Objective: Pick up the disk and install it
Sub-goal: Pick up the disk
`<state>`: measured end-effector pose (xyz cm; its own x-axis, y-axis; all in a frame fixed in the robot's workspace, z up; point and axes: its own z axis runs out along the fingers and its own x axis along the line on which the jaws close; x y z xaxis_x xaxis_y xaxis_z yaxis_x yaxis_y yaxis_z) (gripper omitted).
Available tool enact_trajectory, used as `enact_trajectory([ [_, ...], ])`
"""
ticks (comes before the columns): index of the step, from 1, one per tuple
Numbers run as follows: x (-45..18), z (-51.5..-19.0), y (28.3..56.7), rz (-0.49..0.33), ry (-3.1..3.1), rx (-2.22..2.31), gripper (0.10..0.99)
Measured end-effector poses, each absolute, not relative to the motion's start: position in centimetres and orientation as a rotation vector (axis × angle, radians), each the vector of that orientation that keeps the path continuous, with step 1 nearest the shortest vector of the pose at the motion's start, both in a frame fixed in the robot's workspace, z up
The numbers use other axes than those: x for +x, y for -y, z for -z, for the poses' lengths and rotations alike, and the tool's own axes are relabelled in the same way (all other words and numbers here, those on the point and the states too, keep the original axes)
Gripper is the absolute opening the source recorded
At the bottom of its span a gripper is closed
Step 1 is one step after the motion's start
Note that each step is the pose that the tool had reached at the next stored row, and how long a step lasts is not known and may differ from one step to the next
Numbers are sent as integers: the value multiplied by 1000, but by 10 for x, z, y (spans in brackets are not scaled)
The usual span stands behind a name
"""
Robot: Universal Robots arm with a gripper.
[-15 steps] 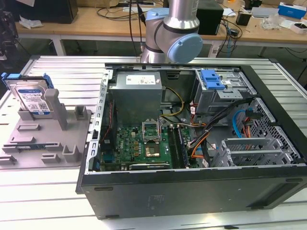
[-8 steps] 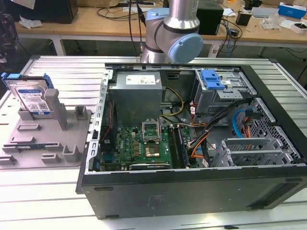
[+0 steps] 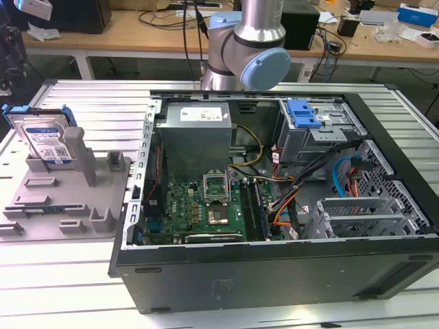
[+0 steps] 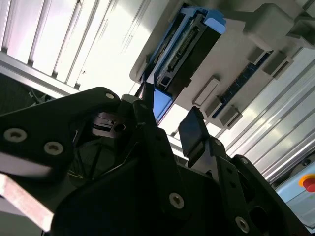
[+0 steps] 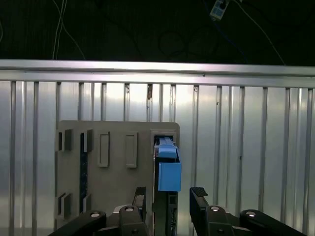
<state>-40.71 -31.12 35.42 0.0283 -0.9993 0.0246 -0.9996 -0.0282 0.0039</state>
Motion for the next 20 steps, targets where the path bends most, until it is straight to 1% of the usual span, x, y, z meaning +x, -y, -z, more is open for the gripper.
enact_trajectory([
  [20,-412,-331,311,-23,2176,2238,482],
])
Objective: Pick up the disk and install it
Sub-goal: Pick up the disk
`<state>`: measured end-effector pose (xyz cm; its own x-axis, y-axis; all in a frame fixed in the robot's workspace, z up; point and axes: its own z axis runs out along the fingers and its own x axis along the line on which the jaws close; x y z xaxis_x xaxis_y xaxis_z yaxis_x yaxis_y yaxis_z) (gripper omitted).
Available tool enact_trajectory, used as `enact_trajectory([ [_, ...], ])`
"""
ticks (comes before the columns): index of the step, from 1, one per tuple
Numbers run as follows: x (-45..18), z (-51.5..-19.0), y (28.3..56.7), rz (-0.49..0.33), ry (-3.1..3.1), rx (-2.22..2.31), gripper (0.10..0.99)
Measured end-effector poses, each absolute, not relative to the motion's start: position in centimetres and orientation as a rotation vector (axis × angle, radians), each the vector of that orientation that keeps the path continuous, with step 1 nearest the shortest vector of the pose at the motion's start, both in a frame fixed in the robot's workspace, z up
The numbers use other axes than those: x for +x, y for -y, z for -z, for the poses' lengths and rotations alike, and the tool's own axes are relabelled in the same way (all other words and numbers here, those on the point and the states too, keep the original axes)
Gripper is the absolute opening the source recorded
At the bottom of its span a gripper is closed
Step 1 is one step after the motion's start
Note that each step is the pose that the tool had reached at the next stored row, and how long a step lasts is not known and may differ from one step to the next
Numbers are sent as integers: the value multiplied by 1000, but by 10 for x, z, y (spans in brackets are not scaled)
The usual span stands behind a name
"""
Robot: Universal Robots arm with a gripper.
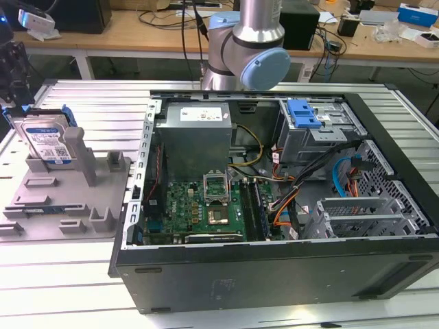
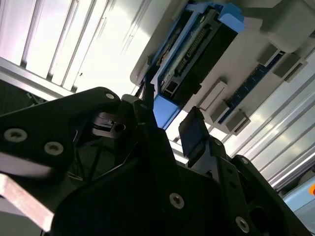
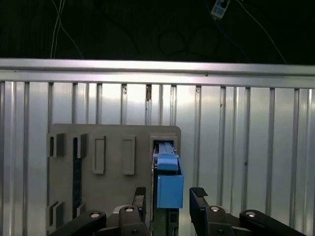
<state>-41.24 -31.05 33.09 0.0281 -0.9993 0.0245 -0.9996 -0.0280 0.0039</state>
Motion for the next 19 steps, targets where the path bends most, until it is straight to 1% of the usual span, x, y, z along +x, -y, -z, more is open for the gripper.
enact_trajectory([
  [19,-416,-319,308,-23,2176,2238,482],
])
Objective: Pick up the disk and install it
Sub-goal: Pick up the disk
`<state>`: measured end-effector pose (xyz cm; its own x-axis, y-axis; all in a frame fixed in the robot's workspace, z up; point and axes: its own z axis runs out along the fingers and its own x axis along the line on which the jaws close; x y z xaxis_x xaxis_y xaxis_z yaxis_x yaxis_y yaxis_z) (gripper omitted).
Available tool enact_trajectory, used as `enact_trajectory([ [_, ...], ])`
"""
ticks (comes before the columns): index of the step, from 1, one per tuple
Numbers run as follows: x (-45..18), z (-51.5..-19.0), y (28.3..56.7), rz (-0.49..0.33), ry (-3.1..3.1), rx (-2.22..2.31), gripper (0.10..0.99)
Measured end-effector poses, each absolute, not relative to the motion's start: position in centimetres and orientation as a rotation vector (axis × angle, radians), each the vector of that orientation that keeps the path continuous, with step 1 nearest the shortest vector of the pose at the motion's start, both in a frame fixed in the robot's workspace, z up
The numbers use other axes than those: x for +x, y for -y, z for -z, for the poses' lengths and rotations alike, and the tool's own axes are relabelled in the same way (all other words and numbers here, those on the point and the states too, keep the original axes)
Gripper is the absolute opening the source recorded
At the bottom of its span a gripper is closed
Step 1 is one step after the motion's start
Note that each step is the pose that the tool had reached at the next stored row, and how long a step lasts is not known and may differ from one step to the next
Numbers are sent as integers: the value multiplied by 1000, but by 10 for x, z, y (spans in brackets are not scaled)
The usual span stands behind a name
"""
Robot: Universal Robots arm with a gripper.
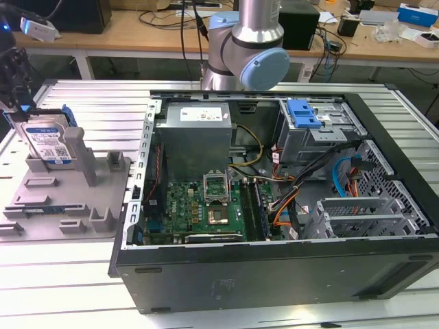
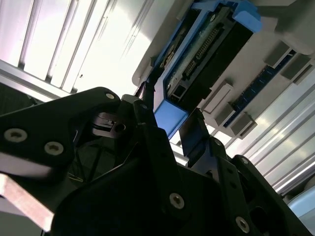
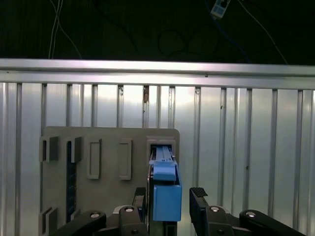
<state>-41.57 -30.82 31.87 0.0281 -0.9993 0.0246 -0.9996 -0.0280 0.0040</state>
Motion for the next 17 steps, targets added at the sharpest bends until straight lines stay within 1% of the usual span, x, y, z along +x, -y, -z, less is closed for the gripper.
enact_trajectory([
  [17,-413,-314,312,-23,2181,2233,482],
])
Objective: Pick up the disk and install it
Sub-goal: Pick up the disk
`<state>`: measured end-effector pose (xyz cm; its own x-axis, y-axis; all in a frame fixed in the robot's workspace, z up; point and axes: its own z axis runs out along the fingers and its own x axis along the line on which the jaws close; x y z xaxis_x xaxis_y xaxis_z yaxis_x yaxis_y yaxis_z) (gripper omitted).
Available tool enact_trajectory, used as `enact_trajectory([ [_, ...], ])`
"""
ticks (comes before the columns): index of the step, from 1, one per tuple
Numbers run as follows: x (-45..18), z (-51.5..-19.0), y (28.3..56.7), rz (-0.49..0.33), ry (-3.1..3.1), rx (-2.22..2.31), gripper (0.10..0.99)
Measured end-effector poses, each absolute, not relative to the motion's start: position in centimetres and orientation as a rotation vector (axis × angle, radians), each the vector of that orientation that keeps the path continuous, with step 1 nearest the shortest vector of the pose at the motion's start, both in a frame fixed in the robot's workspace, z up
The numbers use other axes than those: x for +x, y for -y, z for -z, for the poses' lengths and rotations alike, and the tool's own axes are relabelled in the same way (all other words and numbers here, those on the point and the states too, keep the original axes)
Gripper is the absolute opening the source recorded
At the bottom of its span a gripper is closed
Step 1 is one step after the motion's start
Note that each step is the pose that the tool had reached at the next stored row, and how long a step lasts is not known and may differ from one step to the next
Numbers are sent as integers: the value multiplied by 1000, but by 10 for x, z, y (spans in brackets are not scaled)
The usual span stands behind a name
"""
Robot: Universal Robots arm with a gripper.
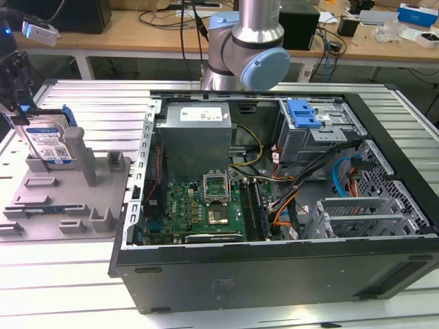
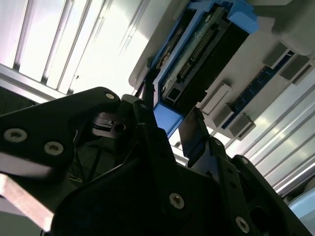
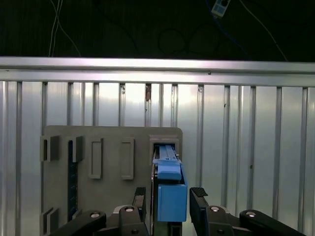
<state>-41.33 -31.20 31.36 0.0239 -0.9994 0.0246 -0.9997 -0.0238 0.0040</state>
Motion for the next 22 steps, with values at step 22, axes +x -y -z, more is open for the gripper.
enact_trajectory([
  [22,-413,-303,312,-23,2182,2232,467],
])
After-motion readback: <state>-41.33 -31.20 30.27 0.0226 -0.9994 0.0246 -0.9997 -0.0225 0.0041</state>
